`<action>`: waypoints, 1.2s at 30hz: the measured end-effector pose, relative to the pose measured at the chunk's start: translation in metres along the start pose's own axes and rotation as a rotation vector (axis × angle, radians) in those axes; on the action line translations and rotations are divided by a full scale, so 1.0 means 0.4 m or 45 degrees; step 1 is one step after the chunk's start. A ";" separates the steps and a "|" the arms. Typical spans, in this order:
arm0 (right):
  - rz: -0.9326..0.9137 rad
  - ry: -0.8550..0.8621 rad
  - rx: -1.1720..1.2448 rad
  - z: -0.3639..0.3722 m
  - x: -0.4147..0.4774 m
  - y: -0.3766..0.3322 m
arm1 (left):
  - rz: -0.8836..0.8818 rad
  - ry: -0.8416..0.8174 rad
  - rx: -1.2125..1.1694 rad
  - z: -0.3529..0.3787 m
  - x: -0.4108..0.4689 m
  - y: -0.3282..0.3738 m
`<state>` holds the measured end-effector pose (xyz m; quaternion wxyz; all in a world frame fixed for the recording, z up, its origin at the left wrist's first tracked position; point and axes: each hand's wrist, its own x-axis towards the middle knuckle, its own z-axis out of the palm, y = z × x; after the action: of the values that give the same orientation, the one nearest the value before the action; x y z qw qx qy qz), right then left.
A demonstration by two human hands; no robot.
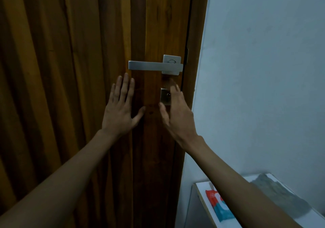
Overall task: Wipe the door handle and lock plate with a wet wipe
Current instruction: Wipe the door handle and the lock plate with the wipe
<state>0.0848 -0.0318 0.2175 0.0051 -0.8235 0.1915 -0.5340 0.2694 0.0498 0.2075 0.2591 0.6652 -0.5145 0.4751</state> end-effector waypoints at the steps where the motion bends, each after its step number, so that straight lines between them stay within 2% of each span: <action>1: 0.001 0.007 -0.033 0.001 0.003 -0.001 | 0.001 0.004 -0.003 0.000 0.000 -0.001; 5: 0.049 0.025 -0.170 0.013 0.022 -0.010 | 0.003 -0.003 -0.009 -0.001 0.000 0.001; 11: 0.060 -0.002 0.027 0.046 -0.011 -0.012 | 0.002 -0.001 0.004 -0.003 0.001 0.002; 18: -0.029 -0.149 -0.239 0.095 -0.127 0.034 | -0.003 0.014 -0.006 -0.001 0.004 0.002; 21: -0.063 -0.151 -0.382 0.094 -0.101 0.028 | -0.003 0.038 -0.006 0.002 0.003 0.003; 25: -0.061 -0.136 -0.412 0.087 -0.040 0.001 | -0.014 0.026 0.010 0.001 0.004 0.005; 30: -0.039 -0.192 -0.494 0.117 -0.131 0.027 | -0.010 0.024 0.006 0.000 0.002 0.004; 36: 0.025 -0.035 -0.373 0.102 -0.030 -0.011 | -0.012 0.018 0.008 -0.001 0.003 0.004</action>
<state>0.1179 -0.0320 0.1901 -0.1072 -0.8208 0.2752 -0.4889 0.2677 0.0492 0.2084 0.2627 0.6652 -0.5080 0.4802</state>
